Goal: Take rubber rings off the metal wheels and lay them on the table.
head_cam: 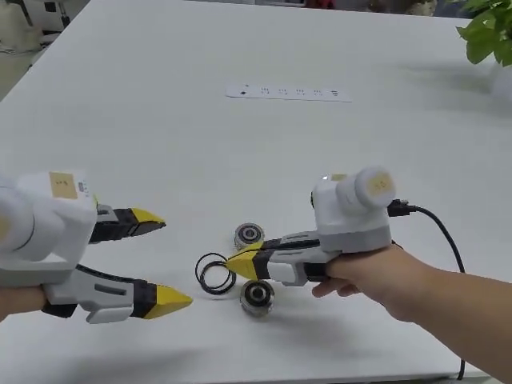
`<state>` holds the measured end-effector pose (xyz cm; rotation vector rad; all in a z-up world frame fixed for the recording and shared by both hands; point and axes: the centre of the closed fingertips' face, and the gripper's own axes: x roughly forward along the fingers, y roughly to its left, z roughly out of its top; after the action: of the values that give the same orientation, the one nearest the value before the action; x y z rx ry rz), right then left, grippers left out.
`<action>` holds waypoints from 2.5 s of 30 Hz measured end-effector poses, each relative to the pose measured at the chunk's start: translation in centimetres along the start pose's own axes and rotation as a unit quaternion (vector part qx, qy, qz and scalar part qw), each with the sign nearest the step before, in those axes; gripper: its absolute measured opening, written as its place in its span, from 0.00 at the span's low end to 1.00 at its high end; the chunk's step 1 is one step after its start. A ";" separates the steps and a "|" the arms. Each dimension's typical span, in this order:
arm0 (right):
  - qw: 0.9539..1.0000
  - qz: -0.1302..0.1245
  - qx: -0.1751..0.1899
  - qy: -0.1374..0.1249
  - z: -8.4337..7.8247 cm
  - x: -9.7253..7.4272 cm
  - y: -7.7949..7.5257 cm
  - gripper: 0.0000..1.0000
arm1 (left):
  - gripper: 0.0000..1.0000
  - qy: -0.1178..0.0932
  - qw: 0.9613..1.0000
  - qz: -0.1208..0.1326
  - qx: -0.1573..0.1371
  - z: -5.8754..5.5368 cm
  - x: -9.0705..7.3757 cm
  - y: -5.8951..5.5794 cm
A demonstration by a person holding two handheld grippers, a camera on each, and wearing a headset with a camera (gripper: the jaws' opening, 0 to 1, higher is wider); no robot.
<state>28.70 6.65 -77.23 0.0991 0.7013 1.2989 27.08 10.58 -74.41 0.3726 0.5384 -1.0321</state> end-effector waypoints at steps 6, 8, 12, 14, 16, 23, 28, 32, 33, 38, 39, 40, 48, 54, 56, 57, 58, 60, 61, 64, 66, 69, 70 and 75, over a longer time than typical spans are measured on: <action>1.000 -0.002 0.003 0.006 -0.4 0.1 -0.3 0.00 | 0.64 0.003 1.000 -0.002 -0.001 -0.2 0.0 -0.2; 1.000 -0.003 0.003 0.008 -0.5 0.2 -0.3 0.00 | 0.64 0.005 1.000 -0.002 0.000 -0.3 0.0 -0.2; 1.000 -0.006 0.004 0.012 -0.9 0.4 -0.5 0.00 | 0.64 0.007 1.000 -0.002 0.000 -0.4 0.0 -0.3; 1.000 -0.009 0.006 0.014 -1.0 0.4 -0.7 0.00 | 0.63 0.007 1.000 -0.002 0.000 -0.4 0.0 -0.3; 1.000 -0.010 0.005 0.015 -1.0 0.4 -0.7 0.00 | 0.63 0.007 1.000 -0.001 0.000 -0.4 0.0 -0.3; 1.000 -0.020 0.008 0.015 -1.2 0.5 -1.4 0.00 | 0.63 0.009 1.000 -0.001 -0.002 -0.6 0.0 -0.2; 0.999 -0.027 0.009 0.016 -1.3 0.5 -1.8 0.00 | 0.63 0.010 1.000 -0.002 -0.002 -0.6 0.1 -0.2; 0.999 -0.030 0.008 0.018 -1.5 0.6 -2.1 0.00 | 0.63 0.011 1.000 -0.004 -0.003 -0.7 0.2 -0.2; 0.999 -0.031 0.008 0.018 -1.5 0.7 -2.1 0.00 | 0.63 0.011 1.000 -0.004 -0.002 -0.7 0.2 -0.2; 0.999 -0.034 0.006 0.019 -1.5 0.8 -2.3 0.01 | 0.63 0.011 1.000 -0.004 -0.002 -0.7 0.2 -0.2; 0.999 -0.034 0.006 0.019 -1.5 0.8 -2.3 0.01 | 0.63 0.012 1.000 -0.005 -0.002 -0.7 0.2 -0.2; 0.999 -0.034 0.005 0.019 -1.5 0.8 -2.3 0.01 | 0.63 0.013 1.000 -0.005 -0.002 -0.7 0.2 -0.2; 0.999 -0.035 0.004 0.020 -1.5 0.6 -2.2 0.04 | 0.62 0.013 1.000 -0.005 -0.002 -0.7 0.1 -0.3; 0.999 -0.033 0.002 0.011 -0.8 0.2 -1.8 0.06 | 0.62 0.010 1.000 -0.003 -0.001 -0.4 0.0 -0.2; 0.999 -0.034 0.002 0.006 -0.4 -0.1 -1.7 0.07 | 0.62 0.009 1.000 -0.002 0.000 -0.3 -0.1 -0.1; 0.999 -0.034 0.002 0.004 -0.3 -0.2 -1.7 0.08 | 0.62 0.009 1.000 -0.002 0.001 -0.2 -0.1 -0.1; 0.999 -0.035 0.002 0.001 -0.1 -0.3 -1.7 0.08 | 0.62 0.009 1.000 -0.003 0.001 -0.2 -0.1 -0.1; 0.999 -0.036 0.002 -0.005 0.2 -0.6 -1.7 0.09 | 0.62 0.008 1.000 -0.003 0.002 -0.1 -0.1 -0.1; 0.999 -0.037 0.001 -0.006 0.4 -0.7 -1.7 0.10 | 0.62 0.008 1.000 -0.003 0.002 -0.1 -0.1 -0.1; 0.999 -0.040 -0.002 -0.012 0.8 -1.1 -1.7 0.11 | 0.62 0.008 1.000 -0.003 0.004 0.0 -0.1 -0.1; 0.999 -0.041 -0.004 -0.016 1.1 -1.4 -1.6 0.12 | 0.62 0.007 1.000 -0.003 0.004 0.1 -0.2 0.0; 0.999 -0.044 -0.009 -0.020 1.6 -1.9 -1.6 0.14 | 0.62 0.006 1.000 -0.002 0.004 0.2 -0.3 0.1; 0.999 -0.045 -0.012 -0.022 1.7 -2.0 -1.6 0.14 | 0.62 0.006 1.000 -0.001 0.004 0.2 -0.3 0.1; 0.998 -0.051 -0.020 -0.031 2.4 -3.0 -1.6 0.16 | 0.62 0.004 1.000 0.001 0.004 0.4 -0.5 0.1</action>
<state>30.99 4.24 -74.82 0.0710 0.6201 1.2071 27.11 10.79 -73.76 0.3848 0.5406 -1.0318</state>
